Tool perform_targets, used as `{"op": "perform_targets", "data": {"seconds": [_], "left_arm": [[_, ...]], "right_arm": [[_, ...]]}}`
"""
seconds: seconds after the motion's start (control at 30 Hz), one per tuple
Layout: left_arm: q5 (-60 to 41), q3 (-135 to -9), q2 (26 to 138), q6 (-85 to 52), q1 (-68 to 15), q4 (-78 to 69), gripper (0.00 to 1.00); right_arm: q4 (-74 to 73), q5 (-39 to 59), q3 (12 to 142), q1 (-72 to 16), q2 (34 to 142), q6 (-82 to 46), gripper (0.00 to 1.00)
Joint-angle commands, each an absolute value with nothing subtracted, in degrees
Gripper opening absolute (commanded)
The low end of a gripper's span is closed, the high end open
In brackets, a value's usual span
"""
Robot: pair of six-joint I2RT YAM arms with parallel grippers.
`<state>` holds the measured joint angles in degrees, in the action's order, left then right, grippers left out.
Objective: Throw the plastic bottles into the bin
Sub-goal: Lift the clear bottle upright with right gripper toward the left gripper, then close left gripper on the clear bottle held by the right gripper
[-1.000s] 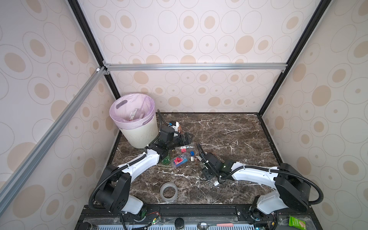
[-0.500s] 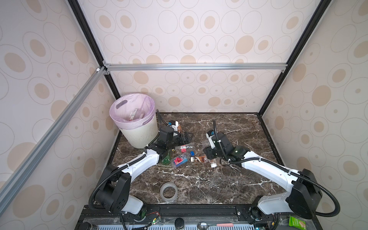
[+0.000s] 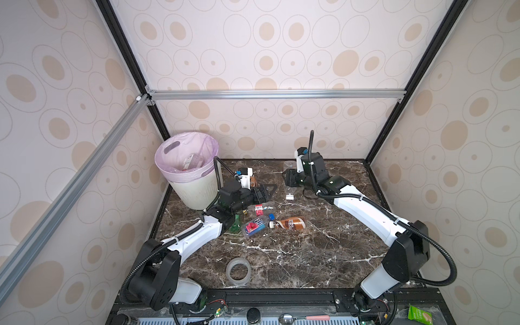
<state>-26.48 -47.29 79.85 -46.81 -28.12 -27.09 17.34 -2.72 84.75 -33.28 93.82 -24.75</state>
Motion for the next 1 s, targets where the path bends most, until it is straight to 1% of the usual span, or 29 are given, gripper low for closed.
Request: {"op": "perform_targets", "data": {"seconds": [0.0, 0.1, 0.43, 0.57, 0.87, 0.97], "left_arm": [[-29.9, -49.3, 81.0, -46.8, -29.2, -31.6, 0.99], [-29.6, -51.3, 82.4, -45.7, -29.8, -29.4, 0.99], [-30.1, -54.1, 86.2, -46.4, -30.8, -30.6, 0.96], [-29.9, -55.9, 87.5, -46.7, -31.0, -30.9, 0.93], [-29.4, -58.7, 90.4, -47.2, -31.9, -30.1, 0.77], [-29.5, -58.7, 90.9, -47.3, -32.5, -30.0, 0.77]], "right_arm": [[15.6, -0.3, 87.6, -33.0, 95.5, -28.6, 0.57], [14.2, 0.7, 88.3, -33.0, 96.4, -29.7, 0.57], [12.6, 2.5, 90.0, -33.1, 97.1, -32.0, 0.55], [11.8, 3.6, 89.9, -33.0, 97.5, -32.9, 0.55], [10.8, 3.4, 89.3, -33.1, 97.3, -33.4, 0.55], [10.9, 2.1, 89.6, -33.0, 97.1, -32.9, 0.55]]}}
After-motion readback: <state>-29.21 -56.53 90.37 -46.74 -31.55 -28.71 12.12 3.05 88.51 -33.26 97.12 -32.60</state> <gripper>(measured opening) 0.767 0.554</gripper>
